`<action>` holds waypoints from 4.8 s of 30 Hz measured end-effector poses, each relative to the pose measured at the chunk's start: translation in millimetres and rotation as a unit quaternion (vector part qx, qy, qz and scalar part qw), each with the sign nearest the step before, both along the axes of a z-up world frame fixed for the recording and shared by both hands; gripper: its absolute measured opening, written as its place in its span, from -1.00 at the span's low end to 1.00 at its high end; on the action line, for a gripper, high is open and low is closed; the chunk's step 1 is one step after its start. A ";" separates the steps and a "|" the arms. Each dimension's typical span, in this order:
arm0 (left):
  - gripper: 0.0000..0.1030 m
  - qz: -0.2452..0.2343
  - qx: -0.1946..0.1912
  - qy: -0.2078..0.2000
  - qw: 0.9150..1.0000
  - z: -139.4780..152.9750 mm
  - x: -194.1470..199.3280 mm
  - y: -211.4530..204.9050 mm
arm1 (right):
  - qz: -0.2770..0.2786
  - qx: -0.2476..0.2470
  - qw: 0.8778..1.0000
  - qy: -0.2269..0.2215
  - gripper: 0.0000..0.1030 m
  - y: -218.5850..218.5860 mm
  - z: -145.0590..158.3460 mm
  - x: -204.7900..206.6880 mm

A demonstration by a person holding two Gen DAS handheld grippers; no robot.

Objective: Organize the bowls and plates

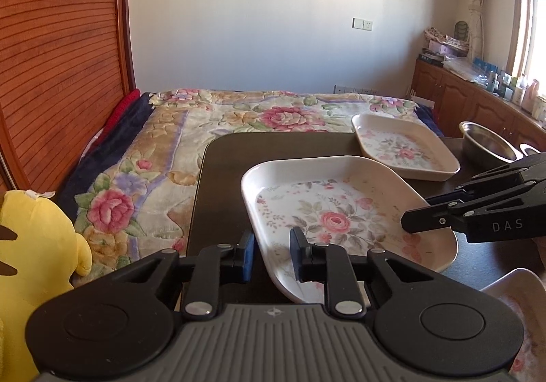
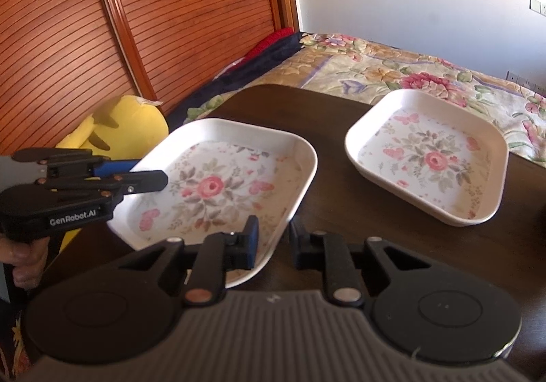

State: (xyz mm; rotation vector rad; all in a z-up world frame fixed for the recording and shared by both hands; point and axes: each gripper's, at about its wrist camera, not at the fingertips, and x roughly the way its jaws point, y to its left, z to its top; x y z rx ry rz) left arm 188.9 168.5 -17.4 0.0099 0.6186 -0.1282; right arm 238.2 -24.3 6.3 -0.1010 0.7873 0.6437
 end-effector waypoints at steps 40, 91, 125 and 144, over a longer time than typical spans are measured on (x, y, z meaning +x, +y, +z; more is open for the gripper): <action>-0.54 -0.063 0.015 -0.025 0.998 35.1 -79.1 -87.7 | -0.041 0.024 0.998 -0.049 -0.59 -92.8 40.4 -77.0; -0.54 -0.060 0.014 0.016 0.998 -6.3 -136.5 -104.7 | -0.034 0.009 0.999 -0.034 -0.59 -109.9 13.0 -143.9; -0.39 -0.048 0.041 -0.007 0.998 -3.2 -133.8 -103.6 | -0.045 0.018 0.997 -0.059 -0.56 -110.2 17.2 -149.7; 0.13 -0.063 0.039 -0.035 0.997 27.1 -108.3 -106.6 | -0.065 0.023 0.993 -0.101 -0.56 -128.3 54.7 -121.0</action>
